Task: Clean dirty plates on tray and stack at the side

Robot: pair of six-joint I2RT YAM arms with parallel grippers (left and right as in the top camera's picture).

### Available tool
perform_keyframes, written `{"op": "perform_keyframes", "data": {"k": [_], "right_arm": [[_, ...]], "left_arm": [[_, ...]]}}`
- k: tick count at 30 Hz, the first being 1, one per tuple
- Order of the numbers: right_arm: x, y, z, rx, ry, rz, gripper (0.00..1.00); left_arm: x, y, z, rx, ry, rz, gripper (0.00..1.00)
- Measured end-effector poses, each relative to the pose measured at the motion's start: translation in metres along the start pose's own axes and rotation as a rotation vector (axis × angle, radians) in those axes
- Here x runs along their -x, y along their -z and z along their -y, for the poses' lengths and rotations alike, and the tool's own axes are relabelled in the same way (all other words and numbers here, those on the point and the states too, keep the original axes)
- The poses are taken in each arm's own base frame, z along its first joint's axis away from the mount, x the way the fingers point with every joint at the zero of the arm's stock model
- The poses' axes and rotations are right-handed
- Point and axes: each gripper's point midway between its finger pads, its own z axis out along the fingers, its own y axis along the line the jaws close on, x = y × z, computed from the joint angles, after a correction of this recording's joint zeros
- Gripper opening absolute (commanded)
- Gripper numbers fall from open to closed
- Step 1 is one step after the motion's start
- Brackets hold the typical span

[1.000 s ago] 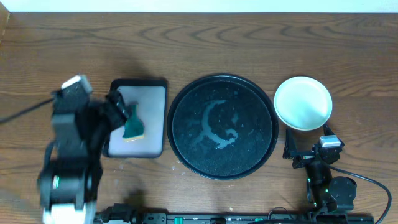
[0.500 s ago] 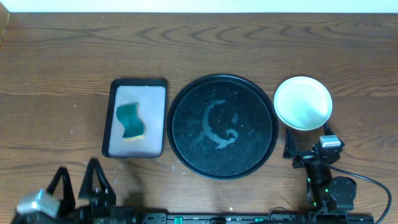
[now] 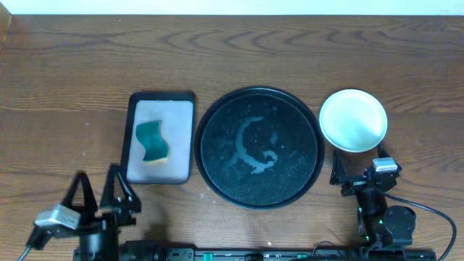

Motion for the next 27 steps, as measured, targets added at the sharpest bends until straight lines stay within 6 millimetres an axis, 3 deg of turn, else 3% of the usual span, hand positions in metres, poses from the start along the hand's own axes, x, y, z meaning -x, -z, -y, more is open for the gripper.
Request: {"op": "perform_keyframes", "data": {"k": [3, 5, 12, 18, 27], "right_arm": [[0.0, 0.0, 0.0, 0.0, 0.0, 0.0, 0.99], [0.0, 0.0, 0.0, 0.0, 0.0, -0.001, 0.99], [0.0, 0.0, 0.0, 0.0, 0.0, -0.001, 0.99], [0.0, 0.0, 0.0, 0.0, 0.0, -0.001, 0.99], [0.0, 0.0, 0.0, 0.0, 0.0, -0.001, 0.99]], "left_arm": [[0.008, -0.018, 0.008, -0.08, 0.02, 0.121, 0.8], [-0.003, -0.029, 0.006, -0.106, 0.028, 0.142, 0.8], [-0.083, -0.06, -0.032, -0.076, 0.1, 0.045, 0.8], [-0.14, -0.067, -0.062, -0.008, 0.144, -0.067, 0.8], [-0.18, -0.064, -0.084, 0.057, 0.05, -0.182, 0.8]]}}
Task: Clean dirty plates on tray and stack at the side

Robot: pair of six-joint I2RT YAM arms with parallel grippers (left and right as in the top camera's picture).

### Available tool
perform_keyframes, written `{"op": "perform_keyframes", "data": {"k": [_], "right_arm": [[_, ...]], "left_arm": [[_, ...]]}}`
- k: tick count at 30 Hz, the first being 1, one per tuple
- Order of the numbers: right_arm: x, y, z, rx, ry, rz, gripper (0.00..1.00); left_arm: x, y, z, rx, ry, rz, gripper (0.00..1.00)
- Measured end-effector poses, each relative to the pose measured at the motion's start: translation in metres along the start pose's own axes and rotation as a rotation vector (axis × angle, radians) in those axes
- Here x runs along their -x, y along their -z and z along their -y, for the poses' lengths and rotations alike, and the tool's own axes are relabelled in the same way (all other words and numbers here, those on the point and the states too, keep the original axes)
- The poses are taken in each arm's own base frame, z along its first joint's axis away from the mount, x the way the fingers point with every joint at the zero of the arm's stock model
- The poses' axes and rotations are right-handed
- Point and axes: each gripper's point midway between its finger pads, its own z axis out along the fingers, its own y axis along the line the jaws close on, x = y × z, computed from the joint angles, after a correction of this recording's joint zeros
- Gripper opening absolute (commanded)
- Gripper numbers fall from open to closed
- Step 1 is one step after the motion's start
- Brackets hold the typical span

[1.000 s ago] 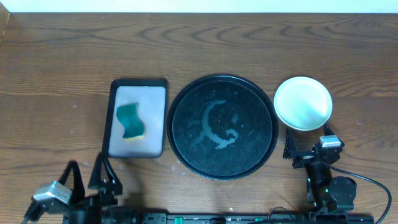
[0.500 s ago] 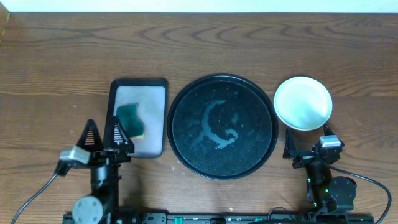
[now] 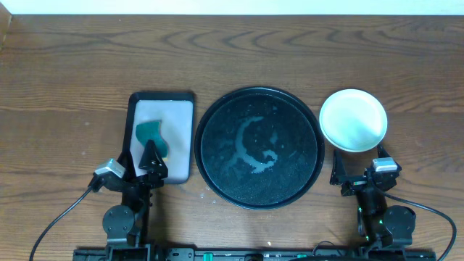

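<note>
A green sponge [image 3: 148, 133] lies on a small rectangular tray [image 3: 177, 138] left of centre. The big round black tray [image 3: 290, 116] in the middle carries a curved wet smear [image 3: 250, 148] and no plate. One white plate [image 3: 353, 119] rests on the table just right of it. My left gripper [image 3: 139, 161] is open over the small tray's near edge, its right finger overlapping the sponge's lower end. Just below the white plate, my right gripper [image 3: 358, 165] stands open and holds nothing.
Brown wooden table [image 3: 72, 72] all around. The arm bases [image 3: 123, 221] sit at the near edge, with cables trailing left and right. The back of the table runs to a pale wall strip at the top.
My left gripper has moved from the near left corner up and to the right, to the small tray's near edge by the sponge. The right arm, plate and trays have not moved.
</note>
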Motion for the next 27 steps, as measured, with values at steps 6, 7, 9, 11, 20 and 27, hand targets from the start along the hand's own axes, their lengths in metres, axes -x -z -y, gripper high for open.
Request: {"op": "perform_keyframes", "data": {"k": [6, 7, 9, 11, 20, 27], "right_arm": [[0.0, 0.0, 0.0, 0.0, 0.0, 0.0, 0.99], [0.0, 0.0, 0.0, 0.0, 0.0, 0.0, 0.99], [0.0, 0.0, 0.0, 0.0, 0.0, 0.0, 0.99], [0.0, 0.0, 0.0, 0.0, 0.0, 0.0, 0.99], [0.0, 0.0, 0.0, 0.0, 0.0, 0.0, 0.99], [0.0, 0.0, 0.0, 0.0, 0.0, 0.0, 0.99]], "left_arm": [[-0.014, 0.001, -0.008, 0.028, -0.123, -0.061, 0.8], [-0.014, 0.001, -0.008, 0.029, -0.136, -0.063, 0.8], [-0.014, 0.001, -0.008, 0.028, -0.161, -0.064, 0.8], [-0.014, 0.001, -0.008, 0.028, -0.178, -0.064, 0.8], [-0.014, 0.001, -0.008, 0.027, -0.201, -0.065, 0.8], [-0.014, 0.001, -0.008, 0.027, -0.202, -0.065, 0.8]]}}
